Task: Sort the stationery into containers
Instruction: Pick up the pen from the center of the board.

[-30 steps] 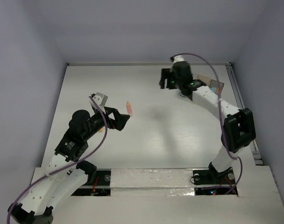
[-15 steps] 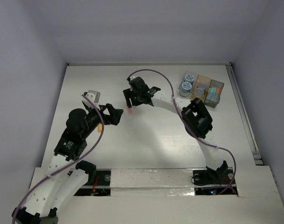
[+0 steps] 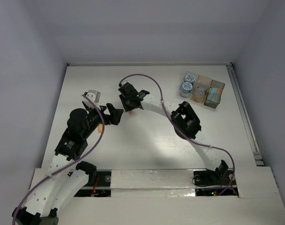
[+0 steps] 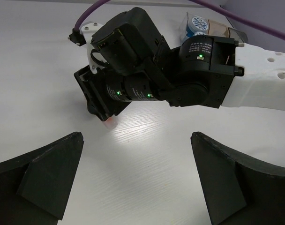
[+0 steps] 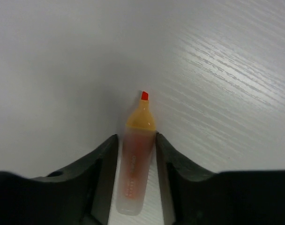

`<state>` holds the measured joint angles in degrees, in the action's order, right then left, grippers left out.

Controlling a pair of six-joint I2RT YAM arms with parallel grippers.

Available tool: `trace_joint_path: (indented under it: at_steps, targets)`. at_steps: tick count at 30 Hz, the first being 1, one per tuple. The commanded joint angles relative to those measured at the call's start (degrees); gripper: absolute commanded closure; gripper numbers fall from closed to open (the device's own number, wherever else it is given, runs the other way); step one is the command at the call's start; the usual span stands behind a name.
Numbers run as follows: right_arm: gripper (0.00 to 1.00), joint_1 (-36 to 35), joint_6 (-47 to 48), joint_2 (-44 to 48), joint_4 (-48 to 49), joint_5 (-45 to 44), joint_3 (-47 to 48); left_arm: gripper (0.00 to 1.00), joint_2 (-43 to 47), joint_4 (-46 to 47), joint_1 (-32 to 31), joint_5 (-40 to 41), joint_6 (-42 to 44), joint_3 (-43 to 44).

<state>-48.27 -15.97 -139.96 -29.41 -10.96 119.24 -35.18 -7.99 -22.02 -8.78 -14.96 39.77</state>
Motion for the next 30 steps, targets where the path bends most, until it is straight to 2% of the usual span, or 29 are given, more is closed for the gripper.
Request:
trace_joint_path:
  at_steps: [1, 4, 8, 10, 17, 21, 26, 30]
  targets:
    - [0.62, -0.3, 0.1, -0.8, -2.5, -2.6, 1.9, 0.01, 0.0, 1.7, 0.2, 0.6, -0.6, 1.4]
    - [0.83, -0.3, -0.4, -0.1, -1.6, -3.8, 1.4, 0.01, 0.1, 1.9, 0.2, -0.1, -0.8, 1.1]
    - [0.92, -0.3, -1.4, 3.5, 2.0, -4.6, -1.0, 0.01, -0.2, 2.2, 0.8, -1.7, -1.0, 0.7]
    - [0.95, -0.3, -1.7, 8.9, 7.2, -3.7, -5.9, 0.01, -0.9, 2.7, 0.8, -3.5, -1.4, 0.1]
    - [0.97, -0.3, -4.5, 27.1, 22.9, 1.6, -21.0, 0.04, -3.8, 3.3, 1.3, -6.2, -1.7, 0.0]
    - [0.97, -0.3, -10.6, 37.5, 31.5, 6.5, -31.3, 0.08, -5.3, 4.0, 2.3, -8.6, -2.1, 0.0]
    - [0.97, -2.3, -14.7, 42.9, 41.1, 8.4, -38.1, 0.15, -6.3, 4.6, 2.9, -9.8, -2.4, -0.2]
    - [0.97, -5.2, -15.8, 43.7, 43.5, 7.6, -39.3, 0.2, -5.7, 5.5, 3.5, -10.7, -2.7, -0.4]
